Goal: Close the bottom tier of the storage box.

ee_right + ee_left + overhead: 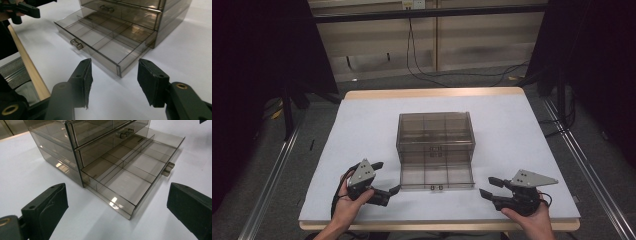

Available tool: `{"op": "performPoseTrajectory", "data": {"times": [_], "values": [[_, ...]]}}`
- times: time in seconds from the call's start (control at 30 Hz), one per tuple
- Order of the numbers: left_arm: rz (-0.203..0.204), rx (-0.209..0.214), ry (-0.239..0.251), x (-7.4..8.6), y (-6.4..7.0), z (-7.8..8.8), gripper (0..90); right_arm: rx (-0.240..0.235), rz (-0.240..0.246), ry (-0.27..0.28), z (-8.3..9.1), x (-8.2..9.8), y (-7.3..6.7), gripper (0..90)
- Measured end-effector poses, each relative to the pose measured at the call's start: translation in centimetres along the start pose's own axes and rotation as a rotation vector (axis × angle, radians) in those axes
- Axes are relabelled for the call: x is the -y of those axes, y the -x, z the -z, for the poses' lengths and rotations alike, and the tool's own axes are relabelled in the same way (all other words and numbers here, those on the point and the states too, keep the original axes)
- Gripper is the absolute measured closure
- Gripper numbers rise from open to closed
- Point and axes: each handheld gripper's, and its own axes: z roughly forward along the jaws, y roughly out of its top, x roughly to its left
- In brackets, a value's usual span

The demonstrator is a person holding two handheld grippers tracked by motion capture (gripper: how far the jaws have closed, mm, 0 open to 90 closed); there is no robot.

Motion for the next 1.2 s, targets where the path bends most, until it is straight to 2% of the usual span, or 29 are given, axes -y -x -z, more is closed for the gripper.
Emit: {"op": "performPoseTrajectory", "data": {"times": [0.47, 0.5, 0.53, 0.57, 0.67, 0.7, 0.87, 1.03, 1.2], "values": [[-0.006, -0.005, 0.005, 0.0, 0.0, 0.0, 3.3, -0.079, 0.034, -0.003, -0.6, -0.6, -1.7, 55.6], [0.005, -0.002, 0.011, 0.0, 0.0, 0.0, 3.3, -0.082, 0.033, -0.004, -0.7, -0.7, -1.8, 58.3], [0.006, -0.002, 0.011, 0.0, 0.0, 0.0, 3.3, -0.108, 0.030, -0.006, -0.8, -0.8, -2.0, 63.4], [-0.006, -0.006, 0.005, 0.0, 0.0, 0.0, 3.3, -0.120, 0.035, -0.004, -1.0, -1.0, -2.2, 66.1], [0.002, 0.000, 0.007, 0.0, 0.1, -0.1, 3.2, -0.136, 0.046, -0.010, -1.3, -1.2, -2.4, 69.4], [-0.003, 0.001, 0.002, 0.0, 0.1, 0.0, 3.3, -0.153, 0.045, -0.010, -1.5, -1.5, -2.6, 72.9], [-0.005, -0.007, 0.005, 0.0, 0.0, 0.0, 3.3, -0.174, 0.056, -0.019, -2.0, -1.7, -2.9, 75.3], [0.000, -0.007, 0.003, 0.0, 0.1, -0.2, 3.3, -0.215, 0.063, -0.054, -2.8, -2.0, -3.3, 76.5], [-0.007, -0.007, -0.005, 0.0, -0.1, -0.2, 3.3, -0.225, 0.063, -0.062, -3.3, -2.3, -3.2, 78.2]]}}
